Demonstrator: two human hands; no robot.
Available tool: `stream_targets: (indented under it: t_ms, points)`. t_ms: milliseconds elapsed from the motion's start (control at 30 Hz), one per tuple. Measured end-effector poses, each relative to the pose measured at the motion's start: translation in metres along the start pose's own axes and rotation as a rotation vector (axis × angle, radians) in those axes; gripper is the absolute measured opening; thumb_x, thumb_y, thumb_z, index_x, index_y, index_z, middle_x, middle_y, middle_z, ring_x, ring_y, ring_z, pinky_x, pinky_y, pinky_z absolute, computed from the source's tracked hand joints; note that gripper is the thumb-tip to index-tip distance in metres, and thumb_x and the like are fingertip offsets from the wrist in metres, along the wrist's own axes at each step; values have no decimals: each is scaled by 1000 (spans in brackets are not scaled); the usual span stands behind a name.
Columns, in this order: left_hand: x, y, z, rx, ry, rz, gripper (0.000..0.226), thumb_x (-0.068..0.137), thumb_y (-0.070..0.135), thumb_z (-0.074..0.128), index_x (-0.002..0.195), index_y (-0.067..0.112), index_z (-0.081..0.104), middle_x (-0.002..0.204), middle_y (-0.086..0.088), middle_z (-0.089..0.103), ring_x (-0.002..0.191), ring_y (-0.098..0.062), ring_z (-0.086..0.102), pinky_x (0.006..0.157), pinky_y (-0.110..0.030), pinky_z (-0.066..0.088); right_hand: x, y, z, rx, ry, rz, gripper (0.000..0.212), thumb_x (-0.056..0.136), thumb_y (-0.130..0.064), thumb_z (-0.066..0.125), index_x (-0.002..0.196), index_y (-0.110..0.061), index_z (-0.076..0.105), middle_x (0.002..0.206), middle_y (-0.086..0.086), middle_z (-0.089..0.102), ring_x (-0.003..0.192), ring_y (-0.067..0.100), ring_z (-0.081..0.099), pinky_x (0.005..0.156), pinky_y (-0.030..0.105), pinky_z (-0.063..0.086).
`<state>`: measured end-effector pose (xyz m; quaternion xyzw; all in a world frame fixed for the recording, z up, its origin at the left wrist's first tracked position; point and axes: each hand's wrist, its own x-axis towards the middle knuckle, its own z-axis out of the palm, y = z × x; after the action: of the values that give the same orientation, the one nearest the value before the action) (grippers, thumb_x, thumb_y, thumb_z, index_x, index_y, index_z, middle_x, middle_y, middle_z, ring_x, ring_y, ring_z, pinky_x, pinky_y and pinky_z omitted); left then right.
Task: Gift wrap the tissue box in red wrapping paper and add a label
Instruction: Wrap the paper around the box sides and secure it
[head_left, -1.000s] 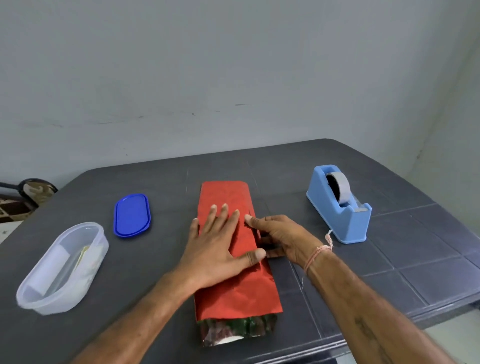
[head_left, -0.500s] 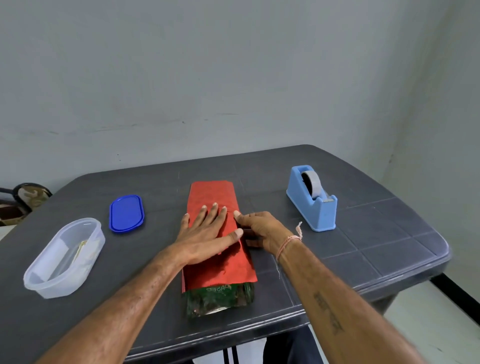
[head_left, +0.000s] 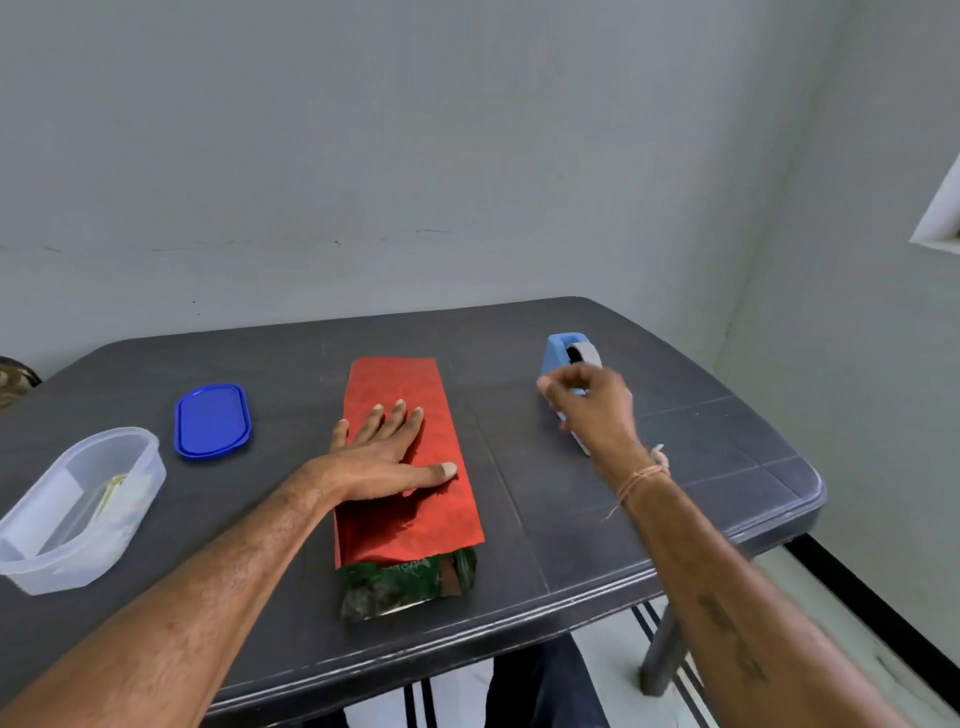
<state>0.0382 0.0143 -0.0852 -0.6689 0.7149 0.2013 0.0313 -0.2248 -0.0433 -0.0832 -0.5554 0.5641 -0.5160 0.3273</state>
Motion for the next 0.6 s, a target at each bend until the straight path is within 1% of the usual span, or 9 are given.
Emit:
stream_targets:
  t_ms: [67,133,167,200,267,300,400,500,600]
  points:
    - [0,0,0,1,-5,-1,106,84,88,33,161,34,-15,166,10,-28,153,-15,-26,122,-53,-19,24,4,-28,-271,216,-19,17,86,-37,72,85,-21,73,92,-4,69,84,17,64,75,32,55]
    - [0,-1,0,1,1,0,107,82,89,32,161,34,-15,166,10,-28,153,-15,-26,122,-53,-19,46,11,-49,-426,174,100,32,90,-43,66,72,-17,64,84,5,61,82,28,57,73,35,50]
    - [0,-1,0,0,2,1,110,79,91,30,161,34,-15,166,10,-28,153,-15,-26,122,-53,-19,56,14,-57,-396,92,204,36,93,-45,65,78,-12,64,87,8,61,83,29,58,72,36,52]
    - [0,-1,0,-4,-4,2,115,73,94,28,161,34,-16,166,10,-28,153,-15,-26,122,-53,-19,62,16,-63,-312,0,312,39,95,-45,66,94,-5,66,98,12,64,90,29,62,74,38,57]
    - [0,-2,-1,-23,-17,7,134,52,107,19,160,35,-16,165,11,-29,153,-15,-27,122,-53,-20,67,13,-71,-159,-148,453,50,97,-37,69,125,3,60,122,19,63,103,31,65,76,40,61]
    - [1,-3,-2,-28,-19,14,145,40,111,13,160,35,-16,165,11,-29,153,-15,-27,122,-53,-20,71,11,-74,-113,-190,481,51,96,-30,72,130,5,58,127,22,60,106,33,64,77,41,62]
    - [3,-4,-1,-28,-16,25,159,24,114,6,160,35,-17,165,11,-29,153,-15,-27,121,-54,-20,77,-1,-77,-87,-240,551,47,90,-15,78,128,7,60,132,24,55,113,39,63,81,52,62]
    - [4,-4,1,-20,-17,28,160,21,113,4,160,35,-17,165,10,-30,153,-16,-27,121,-53,-20,78,-8,-75,-46,-260,614,47,92,-10,75,133,5,57,134,23,50,121,44,58,70,62,60]
    - [4,-5,1,-17,-15,29,158,24,113,4,160,35,-17,164,10,-30,153,-15,-27,120,-53,-20,77,-6,-73,21,-252,658,33,96,-10,69,127,-1,61,140,21,48,126,45,55,62,63,58]
